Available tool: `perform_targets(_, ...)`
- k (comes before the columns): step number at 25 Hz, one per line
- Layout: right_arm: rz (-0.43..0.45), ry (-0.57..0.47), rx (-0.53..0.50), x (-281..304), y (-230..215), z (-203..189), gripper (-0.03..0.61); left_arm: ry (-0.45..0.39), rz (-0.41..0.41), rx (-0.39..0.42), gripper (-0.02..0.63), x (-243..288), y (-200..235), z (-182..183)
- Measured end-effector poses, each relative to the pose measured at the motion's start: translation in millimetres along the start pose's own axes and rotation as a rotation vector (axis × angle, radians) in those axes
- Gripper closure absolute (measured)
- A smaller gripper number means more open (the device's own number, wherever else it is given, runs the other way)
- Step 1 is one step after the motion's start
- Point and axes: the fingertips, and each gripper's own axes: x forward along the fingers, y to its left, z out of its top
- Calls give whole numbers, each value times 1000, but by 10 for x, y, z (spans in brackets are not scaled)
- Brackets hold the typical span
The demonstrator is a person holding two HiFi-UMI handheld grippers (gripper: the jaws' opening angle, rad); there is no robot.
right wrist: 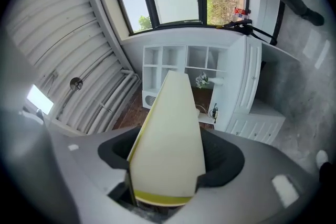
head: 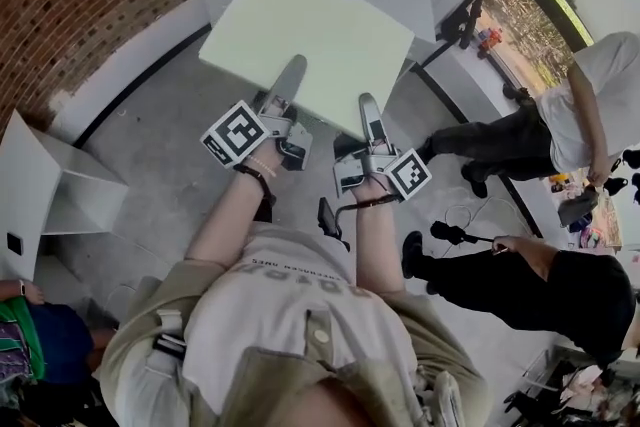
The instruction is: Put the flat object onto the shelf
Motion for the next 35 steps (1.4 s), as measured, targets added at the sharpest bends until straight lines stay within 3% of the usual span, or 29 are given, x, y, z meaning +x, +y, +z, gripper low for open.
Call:
perform_targets(4, 55, -32, -23, 321, 32, 318, 258, 173, -84, 105, 191, 269, 36, -63)
perform_targets(11, 52, -95, 14, 925, -89, 623, 270, 344, -124, 111, 157, 721, 352, 74)
perform_targets(19, 60, -103, -22, 1525, -248, 948, 275, 218, -114, -2, 162, 1278, 746, 771)
perform_targets(24, 79, -97, -40, 1919, -349, 1122, 268, 214, -130, -18, 231, 1727, 898, 976)
perform_targets(35, 49, -129, -129, 2576, -538, 1147, 196, 58, -104, -172, 288, 2276, 1311, 1398)
